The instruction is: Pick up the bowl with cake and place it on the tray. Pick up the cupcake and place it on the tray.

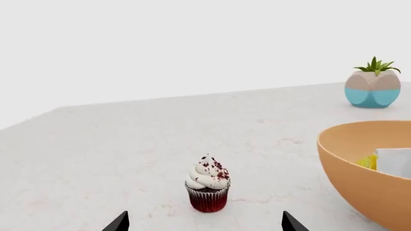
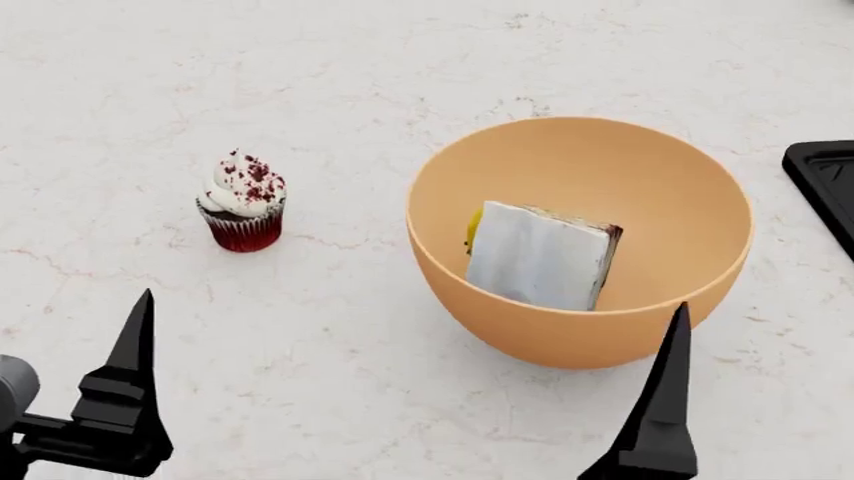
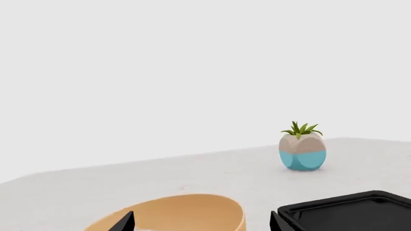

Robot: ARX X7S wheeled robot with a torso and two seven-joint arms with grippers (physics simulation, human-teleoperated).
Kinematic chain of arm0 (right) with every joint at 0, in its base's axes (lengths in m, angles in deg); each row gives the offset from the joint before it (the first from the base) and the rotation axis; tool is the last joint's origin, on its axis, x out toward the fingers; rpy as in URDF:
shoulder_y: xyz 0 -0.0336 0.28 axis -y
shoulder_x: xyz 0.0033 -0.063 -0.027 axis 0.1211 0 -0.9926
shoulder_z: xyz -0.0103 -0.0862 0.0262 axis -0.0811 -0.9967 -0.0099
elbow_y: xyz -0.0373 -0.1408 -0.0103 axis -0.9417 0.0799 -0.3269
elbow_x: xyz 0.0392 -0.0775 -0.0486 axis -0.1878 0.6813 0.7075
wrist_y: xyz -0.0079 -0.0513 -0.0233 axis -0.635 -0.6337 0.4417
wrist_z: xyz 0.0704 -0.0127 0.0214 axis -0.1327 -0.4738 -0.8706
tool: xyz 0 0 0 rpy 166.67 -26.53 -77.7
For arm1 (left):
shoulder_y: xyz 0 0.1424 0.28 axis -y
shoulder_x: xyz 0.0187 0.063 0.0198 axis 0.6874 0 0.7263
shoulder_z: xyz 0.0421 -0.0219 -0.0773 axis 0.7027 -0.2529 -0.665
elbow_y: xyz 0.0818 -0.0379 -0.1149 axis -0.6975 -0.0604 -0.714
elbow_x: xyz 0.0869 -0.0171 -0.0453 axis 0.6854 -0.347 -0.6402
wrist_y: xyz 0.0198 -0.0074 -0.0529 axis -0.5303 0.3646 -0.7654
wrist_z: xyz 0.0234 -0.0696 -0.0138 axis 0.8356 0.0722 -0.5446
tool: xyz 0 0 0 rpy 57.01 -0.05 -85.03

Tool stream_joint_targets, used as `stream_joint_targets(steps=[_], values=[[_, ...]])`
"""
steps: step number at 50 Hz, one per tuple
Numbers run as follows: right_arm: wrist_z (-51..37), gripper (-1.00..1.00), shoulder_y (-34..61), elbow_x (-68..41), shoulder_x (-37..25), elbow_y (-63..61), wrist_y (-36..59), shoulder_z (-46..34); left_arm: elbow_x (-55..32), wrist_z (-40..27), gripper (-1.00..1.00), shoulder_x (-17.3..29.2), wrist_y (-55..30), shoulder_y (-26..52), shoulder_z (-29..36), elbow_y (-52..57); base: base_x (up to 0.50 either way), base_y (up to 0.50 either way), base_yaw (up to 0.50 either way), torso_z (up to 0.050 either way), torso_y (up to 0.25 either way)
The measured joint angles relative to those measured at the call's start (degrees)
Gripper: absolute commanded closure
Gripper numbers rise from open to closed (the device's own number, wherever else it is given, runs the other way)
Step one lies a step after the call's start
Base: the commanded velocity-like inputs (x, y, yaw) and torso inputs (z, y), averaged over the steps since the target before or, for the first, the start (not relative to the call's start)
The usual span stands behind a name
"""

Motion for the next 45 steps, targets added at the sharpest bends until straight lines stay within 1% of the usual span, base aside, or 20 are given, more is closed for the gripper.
stream_joint_targets(steps=[2,7,9,13,17,25,28,31,36,41,45], values=[[-0.8,-1.00,0.5,-1.1,-0.6,-0.1,0.8,0.5,-0.6,-0.4,-1.00,0.0,-0.8,0.7,-0.4,0.1,0.00,0.00,0.00,0.000,0.000],[-2.3,-1.00,1.9,-4.2,-2.3,-0.7,2.6,1.3,-2.1,-1.2,-1.00,-0.1,-2.5,2.2,-1.3,0.2,0.42,-0.18,0.00,0.000,0.000],[-3.7,-1.00,3.0,-5.5,-3.1,-0.7,3.8,1.6,-2.6,-1.5,-1.00,-0.2,-3.1,2.9,-1.5,0.1,0.00,0.00,0.00,0.000,0.005],[-9.0,-1.00,7.0,-10.5,-5.1,-0.1,8.5,1.6,-3.4,-1.9,-1.00,-0.2,-3.9,4.0,-1.9,-0.1,0.00,0.00,0.00,0.000,0.000],[-13.6,-1.00,9.2,-15.4,-7.4,-1.0,11.3,2.5,-3.6,-2.2,-1.00,-0.2,-3.9,4.2,-1.8,-0.2,0.00,0.00,0.00,0.000,0.000],[-19.6,-1.00,11.3,-20.8,-11.3,-2.1,12.9,2.7,-3.9,-2.6,-1.00,0.0,-3.8,4.4,-1.6,-0.3,0.00,0.00,0.00,0.000,0.000],[-22.2,-1.00,13.7,-23.8,-14.1,-2.3,12.4,1.4,-5.3,-2.7,-1.00,-0.1,-5.2,6.0,-2.1,-0.9,0.00,0.00,0.00,0.000,0.000],[-25.4,-1.00,19.5,-29.2,-17.1,-1.6,13.2,-1.0,-7.2,-2.7,-1.00,-0.3,-7.1,8.2,-2.8,-2.2,0.00,0.00,0.00,0.000,0.000],[-29.5,-1.00,32.3,-38.6,-20.2,2.2,16.5,-6.5,-11.0,-3.2,-1.00,-0.7,-11.3,12.6,-4.4,-4.3,0.00,0.00,0.00,0.000,0.000],[-32.4,-1.00,46.6,-48.1,-21.2,8.8,21.7,-13.1,-13.8,-3.4,-1.00,-1.0,-14.1,15.9,-5.6,-6.7,0.00,0.00,0.00,0.000,0.000],[-34.3,-1.00,58.5,-55.4,-20.5,16.3,26.9,-18.8,-15.0,-3.4,-1.00,-0.9,-15.1,17.3,-6.0,-8.1,0.00,0.00,0.00,0.000,0.000]])
